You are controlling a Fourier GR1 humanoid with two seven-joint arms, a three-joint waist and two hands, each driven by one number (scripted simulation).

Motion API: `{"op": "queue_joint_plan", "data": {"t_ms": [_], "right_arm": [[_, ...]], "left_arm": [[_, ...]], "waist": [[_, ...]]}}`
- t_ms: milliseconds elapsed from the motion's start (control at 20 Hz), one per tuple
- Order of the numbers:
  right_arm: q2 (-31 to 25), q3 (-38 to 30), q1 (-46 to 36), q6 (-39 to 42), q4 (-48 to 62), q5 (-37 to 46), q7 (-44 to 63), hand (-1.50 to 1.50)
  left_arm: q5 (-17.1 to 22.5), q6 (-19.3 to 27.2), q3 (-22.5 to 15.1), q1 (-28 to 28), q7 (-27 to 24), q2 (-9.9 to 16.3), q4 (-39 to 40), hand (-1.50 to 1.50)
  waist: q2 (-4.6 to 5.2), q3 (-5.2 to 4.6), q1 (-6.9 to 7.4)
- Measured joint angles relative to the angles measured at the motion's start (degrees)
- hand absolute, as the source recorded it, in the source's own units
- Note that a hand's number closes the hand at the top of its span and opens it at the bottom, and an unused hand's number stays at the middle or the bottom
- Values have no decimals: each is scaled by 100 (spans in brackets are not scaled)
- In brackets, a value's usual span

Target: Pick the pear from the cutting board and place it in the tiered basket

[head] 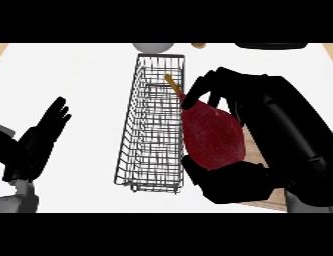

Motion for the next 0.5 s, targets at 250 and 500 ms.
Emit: {"op": "queue_joint_plan", "data": {"t_ms": [250, 500], "right_arm": [[442, 257, -319, -181, 662, 415, 205, 150], [625, 662, -283, -513, 1090, 698, 218, 150]], "left_arm": [[31, -56, 82, 0, 53, 16, -61, 0], [-52, -3, 72, 26, 42, -90, -53, 0]], "waist": [[2, 2, -1], [3, 4, -8]]}}
